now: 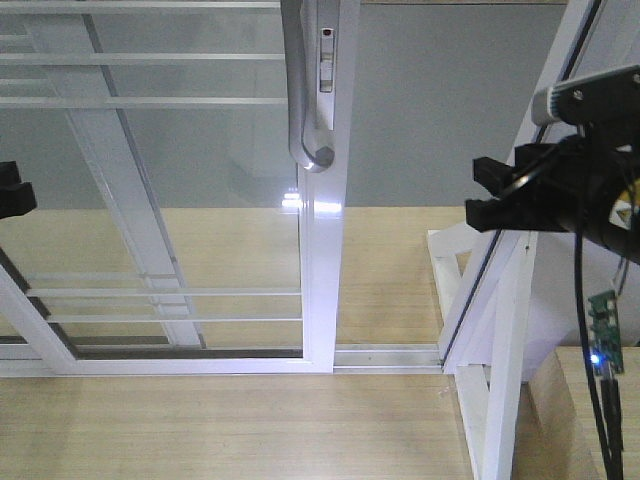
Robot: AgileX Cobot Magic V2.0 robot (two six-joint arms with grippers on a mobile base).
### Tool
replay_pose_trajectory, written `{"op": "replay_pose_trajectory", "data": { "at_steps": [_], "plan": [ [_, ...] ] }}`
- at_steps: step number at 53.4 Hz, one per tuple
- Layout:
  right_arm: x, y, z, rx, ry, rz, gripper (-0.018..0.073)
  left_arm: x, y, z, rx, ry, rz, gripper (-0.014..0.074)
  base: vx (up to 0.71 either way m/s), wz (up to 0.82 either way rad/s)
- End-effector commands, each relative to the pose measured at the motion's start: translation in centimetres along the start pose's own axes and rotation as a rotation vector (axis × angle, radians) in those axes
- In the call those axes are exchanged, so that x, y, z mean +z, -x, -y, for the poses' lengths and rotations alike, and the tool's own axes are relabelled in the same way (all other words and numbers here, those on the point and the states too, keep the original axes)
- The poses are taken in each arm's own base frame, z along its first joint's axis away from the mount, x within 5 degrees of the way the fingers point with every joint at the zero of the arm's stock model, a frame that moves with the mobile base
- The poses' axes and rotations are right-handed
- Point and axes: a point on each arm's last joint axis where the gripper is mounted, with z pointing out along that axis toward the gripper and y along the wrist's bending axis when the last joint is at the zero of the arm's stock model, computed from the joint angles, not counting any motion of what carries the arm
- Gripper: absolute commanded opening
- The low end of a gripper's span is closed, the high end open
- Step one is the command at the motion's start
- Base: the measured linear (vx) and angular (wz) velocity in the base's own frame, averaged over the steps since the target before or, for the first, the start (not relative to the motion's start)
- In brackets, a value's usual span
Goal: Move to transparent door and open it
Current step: 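Pull the handle with the right gripper, sliding the door open partway, then release the handle and move the left gripper onto the handle, then grasp the handle with the left gripper and slide the door farther open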
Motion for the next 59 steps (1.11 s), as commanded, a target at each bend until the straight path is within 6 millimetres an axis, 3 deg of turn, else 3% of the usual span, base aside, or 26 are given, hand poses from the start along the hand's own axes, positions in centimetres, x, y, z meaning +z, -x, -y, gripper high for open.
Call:
{"op": "replay_pose_trajectory", "data": {
  "at_steps": [1,13,22,30,43,59],
  "plan": [
    [-2.6,1.0,0.2,-0.010,-0.010,0.076,0.0347,0.8,1.7,1.1,0.003,-0.040,0.116,0.0385,0.00,0.00],
    [-6.1,0.5,0.6,-0.043,-0.046,0.046,0.0347,4.6,1.4,5.2,0.092,-0.166,0.219,0.0435,0.00,0.00],
    [-6.8,0.6,0.6,-0.056,-0.054,0.068,0.0347,7.6,0.9,8.3,0.256,-0.273,0.371,0.0435,0.00,0.00],
    [-6.8,0.5,0.6,-0.056,-0.054,0.062,0.0347,11.3,1.0,10.0,0.252,-0.296,0.390,0.0435,0.00,0.00],
    [-6.8,0.5,0.6,-0.055,-0.054,0.057,0.0347,15.1,4.7,11.8,0.229,-0.306,0.491,0.0435,0.00,0.00],
    [-6.8,0.5,0.6,-0.055,-0.054,0.057,0.0347,16.9,8.7,15.4,0.206,-0.371,0.562,0.0435,0.00,0.00]
  ]
}}
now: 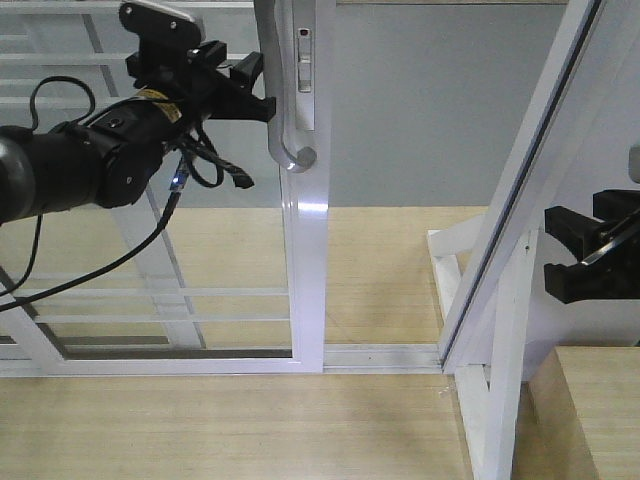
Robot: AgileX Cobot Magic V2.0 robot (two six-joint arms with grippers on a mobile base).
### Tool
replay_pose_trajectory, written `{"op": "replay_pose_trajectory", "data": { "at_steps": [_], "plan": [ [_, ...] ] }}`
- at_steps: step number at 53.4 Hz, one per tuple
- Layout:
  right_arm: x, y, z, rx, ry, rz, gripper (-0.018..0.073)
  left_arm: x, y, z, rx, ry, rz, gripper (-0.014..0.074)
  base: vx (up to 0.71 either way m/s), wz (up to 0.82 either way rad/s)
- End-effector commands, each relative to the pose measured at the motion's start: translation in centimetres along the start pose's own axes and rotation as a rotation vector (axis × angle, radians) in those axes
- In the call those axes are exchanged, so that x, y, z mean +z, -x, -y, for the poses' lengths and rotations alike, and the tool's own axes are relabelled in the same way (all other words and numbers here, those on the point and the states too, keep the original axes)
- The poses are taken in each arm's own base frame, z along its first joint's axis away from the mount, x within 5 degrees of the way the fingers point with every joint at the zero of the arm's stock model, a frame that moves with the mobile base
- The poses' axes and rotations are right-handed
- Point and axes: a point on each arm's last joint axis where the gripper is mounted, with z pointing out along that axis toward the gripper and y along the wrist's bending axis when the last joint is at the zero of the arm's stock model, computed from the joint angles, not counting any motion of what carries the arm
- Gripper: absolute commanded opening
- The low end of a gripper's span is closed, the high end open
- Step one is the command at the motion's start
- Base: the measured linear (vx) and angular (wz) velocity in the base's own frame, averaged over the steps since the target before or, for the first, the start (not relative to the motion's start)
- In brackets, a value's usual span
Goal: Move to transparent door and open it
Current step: 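Grasp the handle with the left gripper and slide the door farther open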
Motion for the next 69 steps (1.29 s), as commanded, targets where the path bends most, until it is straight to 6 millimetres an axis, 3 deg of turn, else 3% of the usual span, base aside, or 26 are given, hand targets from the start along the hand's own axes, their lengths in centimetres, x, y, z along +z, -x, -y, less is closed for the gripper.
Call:
{"op": "replay_pose_trajectory", "data": {
  "at_steps": [1,13,25,50,69],
  "plan": [
    [-0.6,1.5,0.1,-0.018,-0.005,0.107,0.0347,0.5,4.1,0.5,-0.007,-0.012,0.153,0.0435,0.00,0.00],
    [-0.6,1.5,0.2,-0.020,-0.006,0.101,0.0347,3.6,3.8,0.9,-0.006,-0.018,0.158,0.0434,0.00,0.00],
    [-0.6,1.4,0.2,-0.020,-0.007,0.098,0.0347,5.4,3.1,0.7,0.043,0.001,0.163,0.0433,0.00,0.00],
    [-0.6,1.5,0.3,-0.064,-0.028,0.100,0.0347,5.2,2.2,-2.0,-0.168,0.188,0.067,0.0429,0.00,0.00],
    [-0.6,1.4,0.3,-0.064,-0.029,0.093,0.0347,4.6,2.3,-4.3,-0.181,0.215,-0.006,0.0429,0.00,0.00]
  ]
}}
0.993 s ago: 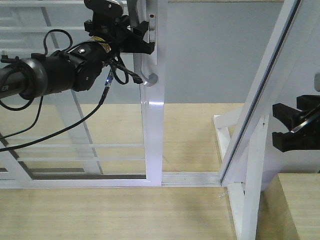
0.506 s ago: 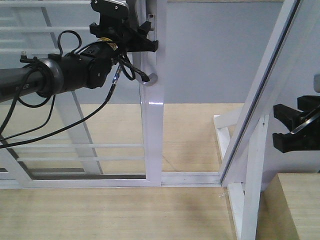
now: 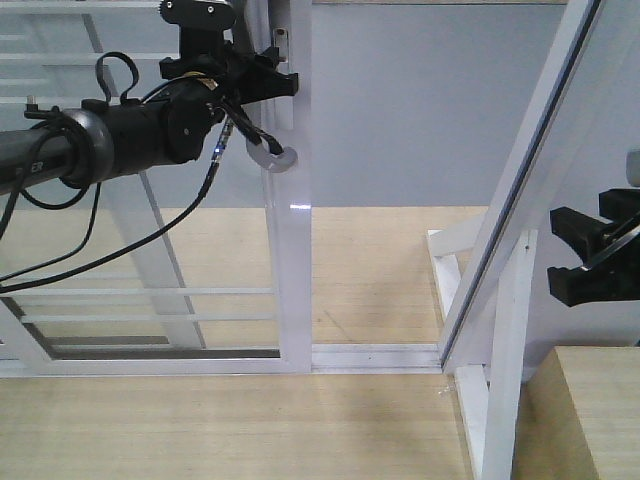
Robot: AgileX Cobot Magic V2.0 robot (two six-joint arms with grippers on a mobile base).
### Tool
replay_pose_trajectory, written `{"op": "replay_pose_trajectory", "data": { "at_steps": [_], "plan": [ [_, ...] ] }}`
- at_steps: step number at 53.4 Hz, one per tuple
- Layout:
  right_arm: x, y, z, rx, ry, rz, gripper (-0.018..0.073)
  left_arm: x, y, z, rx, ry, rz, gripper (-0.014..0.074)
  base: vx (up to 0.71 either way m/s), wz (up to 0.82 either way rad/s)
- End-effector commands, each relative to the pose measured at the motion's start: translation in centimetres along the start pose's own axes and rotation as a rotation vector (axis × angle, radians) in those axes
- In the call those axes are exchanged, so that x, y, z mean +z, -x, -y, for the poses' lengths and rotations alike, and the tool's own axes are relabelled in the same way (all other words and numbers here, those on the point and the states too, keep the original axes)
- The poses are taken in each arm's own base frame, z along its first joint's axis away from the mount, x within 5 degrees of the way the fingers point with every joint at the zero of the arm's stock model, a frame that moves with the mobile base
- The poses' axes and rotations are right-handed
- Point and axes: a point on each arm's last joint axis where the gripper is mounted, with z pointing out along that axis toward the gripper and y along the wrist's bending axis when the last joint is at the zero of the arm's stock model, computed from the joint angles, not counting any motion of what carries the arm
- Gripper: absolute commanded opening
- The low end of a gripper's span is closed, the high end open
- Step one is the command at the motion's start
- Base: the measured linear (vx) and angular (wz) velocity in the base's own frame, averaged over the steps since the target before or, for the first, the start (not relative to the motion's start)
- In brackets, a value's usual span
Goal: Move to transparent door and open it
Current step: 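Grasp the handle with the left gripper and slide the door farther open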
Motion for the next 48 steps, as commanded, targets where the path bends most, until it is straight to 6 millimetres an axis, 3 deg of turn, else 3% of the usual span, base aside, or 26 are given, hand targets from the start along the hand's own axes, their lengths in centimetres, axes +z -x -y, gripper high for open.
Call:
{"op": "replay_pose_trajectory", "data": {
  "at_steps": [1,27,48],
  "plan": [
    [-0.6,1.5,0.2,-0.020,-0.009,0.100,0.0347,-1.5,4.7,-2.4,-0.054,0.060,0.129,0.0429,0.00,0.00],
    [-0.6,1.5,0.2,-0.020,-0.009,0.100,0.0347,-5.0,8.6,-8.2,-0.057,0.133,0.072,0.0429,0.00,0.00],
    [-0.6,1.5,0.2,-0.020,-0.009,0.101,0.0347,-8.3,7.9,-13.7,-0.085,0.262,0.029,0.0429,0.00,0.00]
  ]
}}
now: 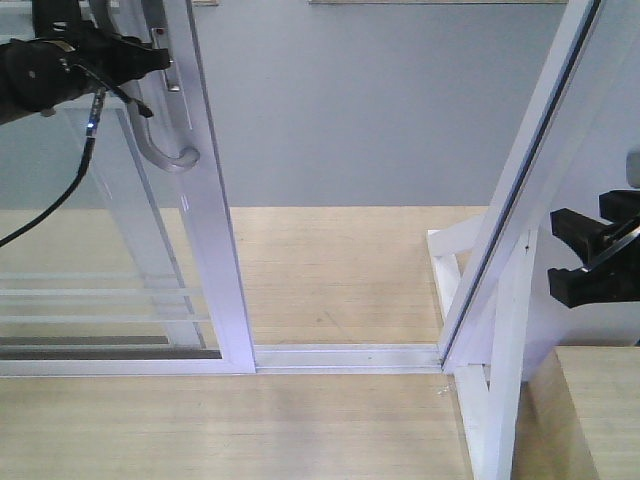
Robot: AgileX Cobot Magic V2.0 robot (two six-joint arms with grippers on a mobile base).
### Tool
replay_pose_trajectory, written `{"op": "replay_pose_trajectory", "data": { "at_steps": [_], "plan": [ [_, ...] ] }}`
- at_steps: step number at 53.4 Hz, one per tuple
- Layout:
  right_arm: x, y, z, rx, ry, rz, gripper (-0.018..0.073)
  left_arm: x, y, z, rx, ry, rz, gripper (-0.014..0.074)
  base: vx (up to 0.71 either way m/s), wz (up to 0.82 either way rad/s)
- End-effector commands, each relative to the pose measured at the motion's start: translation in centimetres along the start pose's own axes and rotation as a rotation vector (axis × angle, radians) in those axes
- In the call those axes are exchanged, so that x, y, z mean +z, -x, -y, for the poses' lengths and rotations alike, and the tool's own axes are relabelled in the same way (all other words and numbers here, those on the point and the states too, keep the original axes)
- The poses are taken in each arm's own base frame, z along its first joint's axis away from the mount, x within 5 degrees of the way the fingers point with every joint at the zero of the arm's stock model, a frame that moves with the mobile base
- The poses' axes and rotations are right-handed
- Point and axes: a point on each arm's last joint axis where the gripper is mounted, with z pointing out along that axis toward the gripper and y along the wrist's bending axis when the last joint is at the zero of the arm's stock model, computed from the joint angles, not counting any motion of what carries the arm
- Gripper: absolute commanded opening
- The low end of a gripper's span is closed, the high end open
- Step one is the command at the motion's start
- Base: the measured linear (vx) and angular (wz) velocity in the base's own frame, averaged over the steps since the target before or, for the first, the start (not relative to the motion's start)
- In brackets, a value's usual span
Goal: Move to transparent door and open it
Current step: 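Grasp the handle with the left gripper and slide the door farther open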
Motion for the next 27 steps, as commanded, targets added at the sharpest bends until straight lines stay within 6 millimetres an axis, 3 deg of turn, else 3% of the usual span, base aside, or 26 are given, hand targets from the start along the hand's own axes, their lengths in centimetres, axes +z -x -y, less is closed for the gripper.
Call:
{"op": "replay_pose_trajectory", "data": {
  "at_steps": [1,9,18,27],
  "plan": [
    [-0.6,1.5,0.2,-0.020,-0.008,0.107,0.0347,-3.5,4.3,-1.8,-0.024,0.063,0.206,0.0429,0.00,0.00],
    [-0.6,1.5,0.2,-0.020,-0.008,0.107,0.0347,-5.1,3.5,-3.1,-0.038,0.094,0.186,0.0429,0.00,0.00],
    [-0.5,1.5,0.2,-0.020,-0.008,0.103,0.0347,-7.6,2.2,-3.0,-0.035,0.075,0.096,0.0429,0.00,0.00],
    [-0.6,1.5,0.2,-0.020,-0.008,0.104,0.0347,-10.5,-1.0,-2.9,0.017,0.070,0.005,0.0429,0.00,0.00]
  ]
}}
